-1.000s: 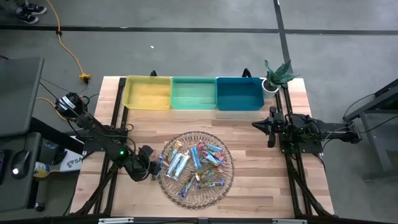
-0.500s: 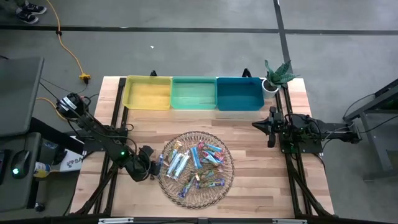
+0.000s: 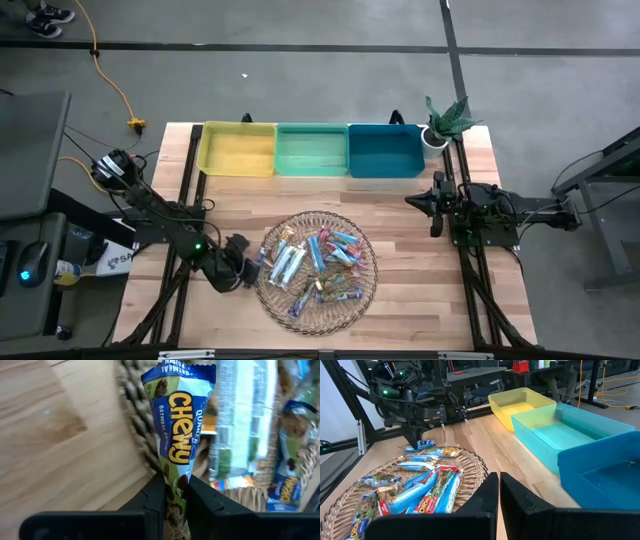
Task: Pick and place Granola Bars by type
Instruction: Put the blue granola bar into the yellow bin
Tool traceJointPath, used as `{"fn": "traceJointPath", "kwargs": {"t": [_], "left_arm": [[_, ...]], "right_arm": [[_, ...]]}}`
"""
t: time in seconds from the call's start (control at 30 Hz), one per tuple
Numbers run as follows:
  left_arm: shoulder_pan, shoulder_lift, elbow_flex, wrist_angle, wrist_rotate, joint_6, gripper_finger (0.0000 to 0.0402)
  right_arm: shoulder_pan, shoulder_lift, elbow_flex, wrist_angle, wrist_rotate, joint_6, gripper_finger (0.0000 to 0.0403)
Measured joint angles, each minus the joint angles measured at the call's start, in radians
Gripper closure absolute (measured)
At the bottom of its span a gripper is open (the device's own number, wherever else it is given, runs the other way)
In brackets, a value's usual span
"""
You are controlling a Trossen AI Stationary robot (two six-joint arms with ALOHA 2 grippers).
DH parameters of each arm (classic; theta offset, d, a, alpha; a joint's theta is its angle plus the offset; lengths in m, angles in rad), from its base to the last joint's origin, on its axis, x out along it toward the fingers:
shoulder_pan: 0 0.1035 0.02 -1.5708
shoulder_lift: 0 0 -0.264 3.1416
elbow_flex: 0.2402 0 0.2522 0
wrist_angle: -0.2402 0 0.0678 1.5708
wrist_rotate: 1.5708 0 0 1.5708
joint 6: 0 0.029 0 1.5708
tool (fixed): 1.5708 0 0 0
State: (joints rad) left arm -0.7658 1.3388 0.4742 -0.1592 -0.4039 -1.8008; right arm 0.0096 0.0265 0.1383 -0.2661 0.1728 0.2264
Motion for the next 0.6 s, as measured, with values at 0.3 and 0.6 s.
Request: {"fn": "traceJointPath", "kwargs": {"t": [0.3,0.6], "left_arm": [[0.000,-0.005,0.061,0.000,-0.025,0.189,0.0352],[0.000,-0.113,0.149,0.001,-0.191,0.510,0.0352]], "right_arm": [[0.000,0.000,0.000,0.000,0.000,0.000,0.0402],[0.000,0.000,0.000,0.000,0.000,0.000,0.0402]]}}
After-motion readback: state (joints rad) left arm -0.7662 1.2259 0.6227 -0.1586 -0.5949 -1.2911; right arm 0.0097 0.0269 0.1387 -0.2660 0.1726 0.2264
